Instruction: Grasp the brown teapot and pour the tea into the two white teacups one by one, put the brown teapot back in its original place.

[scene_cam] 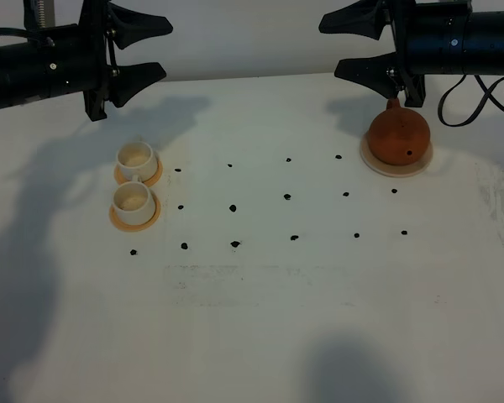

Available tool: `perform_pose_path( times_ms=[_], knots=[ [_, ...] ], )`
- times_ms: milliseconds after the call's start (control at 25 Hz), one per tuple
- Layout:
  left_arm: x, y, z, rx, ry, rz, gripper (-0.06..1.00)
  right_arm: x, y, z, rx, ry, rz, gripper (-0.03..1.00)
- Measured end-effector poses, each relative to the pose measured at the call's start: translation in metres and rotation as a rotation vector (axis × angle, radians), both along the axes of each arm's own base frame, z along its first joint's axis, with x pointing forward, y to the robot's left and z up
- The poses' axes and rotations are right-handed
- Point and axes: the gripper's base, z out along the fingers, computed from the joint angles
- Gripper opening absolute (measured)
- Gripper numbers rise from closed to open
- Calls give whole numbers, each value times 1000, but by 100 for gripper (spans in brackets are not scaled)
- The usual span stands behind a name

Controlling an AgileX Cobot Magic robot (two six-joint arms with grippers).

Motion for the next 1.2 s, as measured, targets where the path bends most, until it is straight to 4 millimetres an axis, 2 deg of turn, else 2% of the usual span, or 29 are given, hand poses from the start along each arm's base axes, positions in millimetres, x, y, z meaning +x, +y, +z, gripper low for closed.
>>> perform_pose_path(
  times_ms=[640,960,1080,1200],
  knots=[
    [0,0,0,31,-37,-20,61,0,0,0,-18,-28,8,58],
    [0,0,1,270,-317,-145,57,0,0,-1,-132,-207,57,48],
    [-2,1,10,367,-430,-169,52,0,0,0,-181,-291,75,45],
    [-7,3,28,480,-562,-182,49,3,0,5,-226,-380,89,45]
  ],
)
